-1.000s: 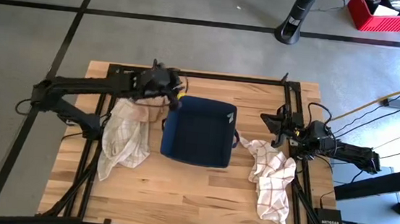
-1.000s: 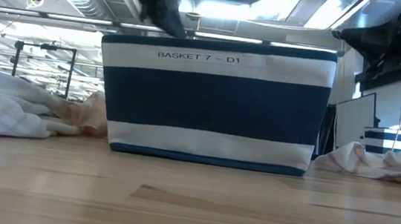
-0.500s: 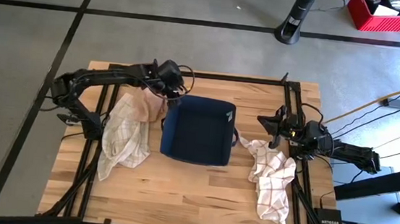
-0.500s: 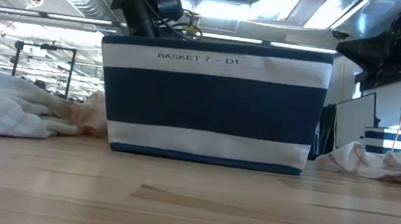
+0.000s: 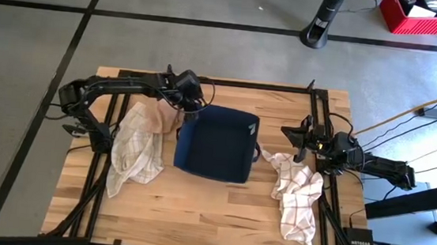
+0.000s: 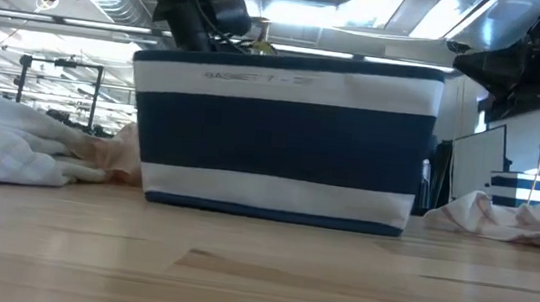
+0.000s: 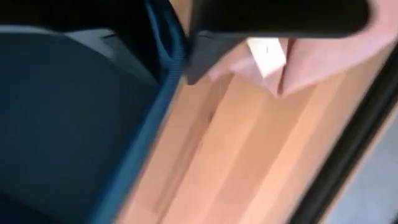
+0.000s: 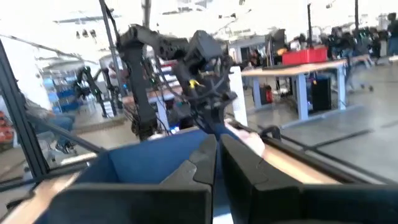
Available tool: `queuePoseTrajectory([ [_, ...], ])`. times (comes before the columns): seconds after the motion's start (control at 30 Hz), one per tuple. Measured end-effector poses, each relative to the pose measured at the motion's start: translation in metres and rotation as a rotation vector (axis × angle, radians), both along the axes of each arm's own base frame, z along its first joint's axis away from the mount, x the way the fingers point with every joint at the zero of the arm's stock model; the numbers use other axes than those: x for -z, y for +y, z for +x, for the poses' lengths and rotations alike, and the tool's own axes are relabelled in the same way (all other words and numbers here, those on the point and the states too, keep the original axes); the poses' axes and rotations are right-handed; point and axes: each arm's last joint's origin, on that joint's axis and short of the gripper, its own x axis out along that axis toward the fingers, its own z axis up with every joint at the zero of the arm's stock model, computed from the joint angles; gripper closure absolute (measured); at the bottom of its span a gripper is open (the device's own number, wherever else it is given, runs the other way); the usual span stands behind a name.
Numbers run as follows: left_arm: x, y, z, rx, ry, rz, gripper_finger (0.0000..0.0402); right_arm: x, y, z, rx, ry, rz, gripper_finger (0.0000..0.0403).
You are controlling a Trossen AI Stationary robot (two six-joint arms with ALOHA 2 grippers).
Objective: Fold towel
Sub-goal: Move the blue laundry bin to the top right
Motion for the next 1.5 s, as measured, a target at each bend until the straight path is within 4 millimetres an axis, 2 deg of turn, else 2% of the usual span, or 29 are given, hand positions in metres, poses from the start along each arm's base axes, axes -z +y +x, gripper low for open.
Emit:
queuePoseTrajectory([
  [0.07,-0.002,0.001,0.003,-0.024,-0.044,0.004,0.0387,-0.006,0.001,-0.001,-0.015,-0.053,-0.011,0.0377],
  [0.27,-0.014,0.016,0.011,-0.194,-0.222,0.079,0.0389,-0.035,0.002,-0.01,-0.006,-0.126,-0.024,0.0377],
  [0.5,-0.038,0.04,0.02,-0.355,-0.559,0.172,0.0396,-0.043,0.0,-0.014,0.087,-0.137,-0.026,0.0377],
  [0.7,-0.034,0.062,0.034,-0.409,-0.768,0.21,0.0396,-0.042,-0.003,-0.014,0.193,-0.131,0.005,0.0377],
  [0.87,-0.002,0.083,0.058,-0.451,-0.748,0.172,0.0399,-0.042,-0.004,-0.015,0.213,-0.133,0.011,0.0377],
  [0.93,0.005,0.09,0.07,-0.453,-0.757,0.15,0.0398,-0.042,-0.004,-0.015,0.218,-0.133,0.013,0.0377],
  [1.03,0.005,0.096,0.092,-0.432,-0.796,0.117,0.0395,-0.042,-0.004,-0.015,0.217,-0.134,0.014,0.0377],
  [1.2,0.003,0.097,0.12,-0.393,-0.765,0.107,0.0395,-0.042,-0.004,-0.015,0.211,-0.136,0.027,0.0377],
  [1.37,-0.004,0.092,0.13,-0.355,-0.772,0.122,0.038,-0.042,-0.004,-0.014,0.201,-0.137,0.039,0.0377],
  [1.5,-0.006,0.091,0.131,-0.356,-0.795,0.116,0.035,-0.042,-0.005,-0.015,0.229,-0.157,0.071,0.0377],
])
